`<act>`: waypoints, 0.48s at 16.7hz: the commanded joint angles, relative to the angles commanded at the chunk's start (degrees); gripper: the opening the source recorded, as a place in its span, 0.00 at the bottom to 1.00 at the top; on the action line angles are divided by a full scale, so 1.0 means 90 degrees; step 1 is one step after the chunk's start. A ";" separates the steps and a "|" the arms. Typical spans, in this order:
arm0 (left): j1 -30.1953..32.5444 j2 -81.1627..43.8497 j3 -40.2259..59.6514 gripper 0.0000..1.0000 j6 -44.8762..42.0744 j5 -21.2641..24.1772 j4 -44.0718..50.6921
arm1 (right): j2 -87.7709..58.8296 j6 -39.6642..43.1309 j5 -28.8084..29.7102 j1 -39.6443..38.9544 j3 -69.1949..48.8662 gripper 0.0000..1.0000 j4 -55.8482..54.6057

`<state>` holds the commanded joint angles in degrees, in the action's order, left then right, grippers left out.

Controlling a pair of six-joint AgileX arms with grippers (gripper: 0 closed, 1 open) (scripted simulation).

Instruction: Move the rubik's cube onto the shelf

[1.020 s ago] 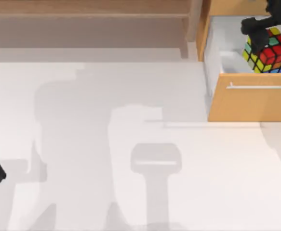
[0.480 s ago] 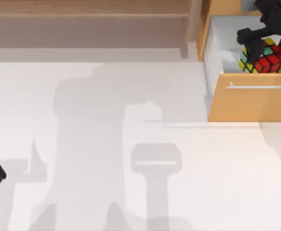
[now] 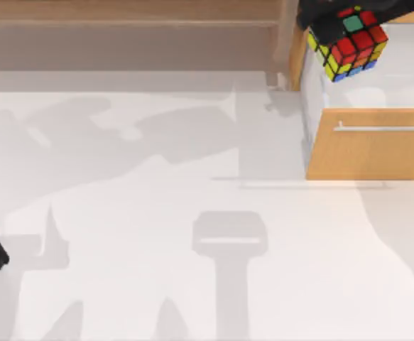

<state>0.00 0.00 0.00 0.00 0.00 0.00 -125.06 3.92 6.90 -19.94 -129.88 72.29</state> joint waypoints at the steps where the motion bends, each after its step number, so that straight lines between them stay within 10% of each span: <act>1: 0.0000 0.0000 0.0000 1.00 0.0000 0.0000 0.0000 | 0.0201 -0.0125 0.0141 -0.0313 0.0166 0.00 -0.0280; 8: 0.0000 0.0000 0.0000 1.00 0.0000 0.0000 0.0000 | 0.0890 -0.0740 0.1424 -0.2259 0.1347 0.00 -0.3918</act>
<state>0.00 0.00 0.00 0.00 0.00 0.00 -117.05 -2.75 19.72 -40.27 -117.75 37.03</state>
